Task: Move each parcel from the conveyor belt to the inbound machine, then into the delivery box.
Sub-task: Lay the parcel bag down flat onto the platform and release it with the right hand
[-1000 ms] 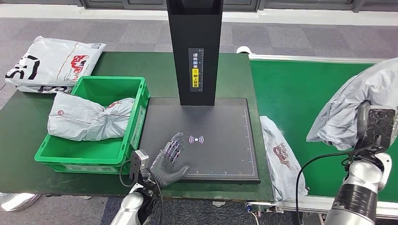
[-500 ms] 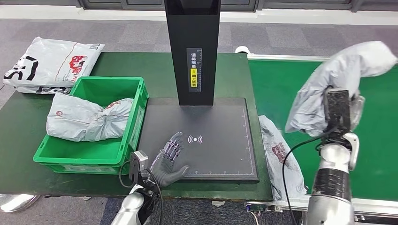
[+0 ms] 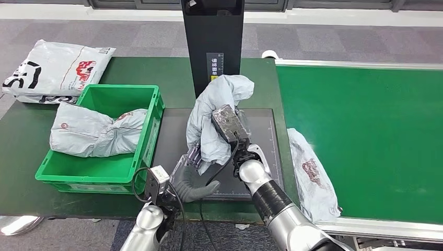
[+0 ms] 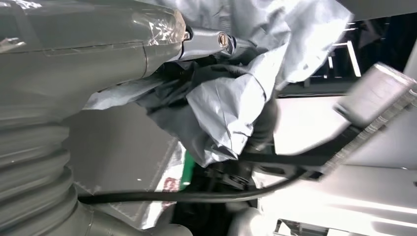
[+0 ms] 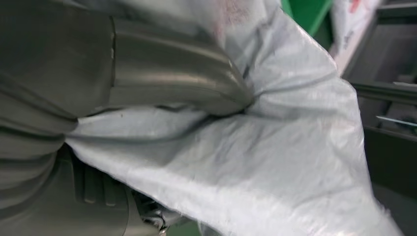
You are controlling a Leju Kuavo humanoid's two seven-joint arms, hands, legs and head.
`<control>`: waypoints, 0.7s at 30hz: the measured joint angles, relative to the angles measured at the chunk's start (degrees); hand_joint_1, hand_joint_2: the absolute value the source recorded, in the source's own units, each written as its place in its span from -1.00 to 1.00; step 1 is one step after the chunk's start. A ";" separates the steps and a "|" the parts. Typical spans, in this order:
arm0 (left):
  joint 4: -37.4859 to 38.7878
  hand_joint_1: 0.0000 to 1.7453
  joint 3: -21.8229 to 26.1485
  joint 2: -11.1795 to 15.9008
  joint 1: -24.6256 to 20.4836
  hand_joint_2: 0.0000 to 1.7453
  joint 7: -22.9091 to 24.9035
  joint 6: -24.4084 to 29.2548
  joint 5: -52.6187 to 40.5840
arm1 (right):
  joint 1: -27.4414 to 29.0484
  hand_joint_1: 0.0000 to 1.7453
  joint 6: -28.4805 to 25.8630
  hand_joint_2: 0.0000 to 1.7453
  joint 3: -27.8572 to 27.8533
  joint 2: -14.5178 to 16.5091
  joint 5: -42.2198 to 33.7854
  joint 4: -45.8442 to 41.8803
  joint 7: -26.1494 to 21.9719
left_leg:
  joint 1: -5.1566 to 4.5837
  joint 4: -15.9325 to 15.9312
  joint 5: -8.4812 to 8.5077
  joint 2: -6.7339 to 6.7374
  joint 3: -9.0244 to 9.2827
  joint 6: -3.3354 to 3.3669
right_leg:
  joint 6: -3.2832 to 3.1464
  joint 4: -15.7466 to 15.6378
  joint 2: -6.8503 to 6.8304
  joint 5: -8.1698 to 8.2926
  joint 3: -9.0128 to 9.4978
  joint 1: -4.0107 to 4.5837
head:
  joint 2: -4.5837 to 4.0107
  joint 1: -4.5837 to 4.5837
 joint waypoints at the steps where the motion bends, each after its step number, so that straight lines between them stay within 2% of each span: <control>1: -0.41 -1.00 0.00 0.02 0.05 1.00 -0.06 0.04 -0.01 | -0.49 1.00 0.20 1.00 1.31 0.04 -0.21 0.63 0.06 | -0.02 0.00 -0.01 0.08 0.00 0.01 | 0.01 0.00 0.08 0.03 -0.03 -0.02 | 0.00 0.00; 8: -1.30 -1.00 0.00 0.10 0.19 1.00 -0.24 0.13 -0.16 | -3.07 1.00 1.07 1.00 6.78 0.07 -2.45 3.02 1.20 | -0.07 0.02 -0.01 0.17 -0.01 0.02 | 0.05 -0.02 0.17 0.10 -0.07 -0.06 | 0.00 0.01; 21: -1.79 -1.00 0.00 0.14 0.32 1.00 -0.51 0.22 -0.27 | -4.90 1.00 0.10 1.00 11.05 0.04 -6.57 4.65 1.68 | -0.06 0.01 0.00 0.17 -0.02 0.00 | 0.04 -0.01 0.18 0.10 -0.10 -0.01 | 0.00 0.01</control>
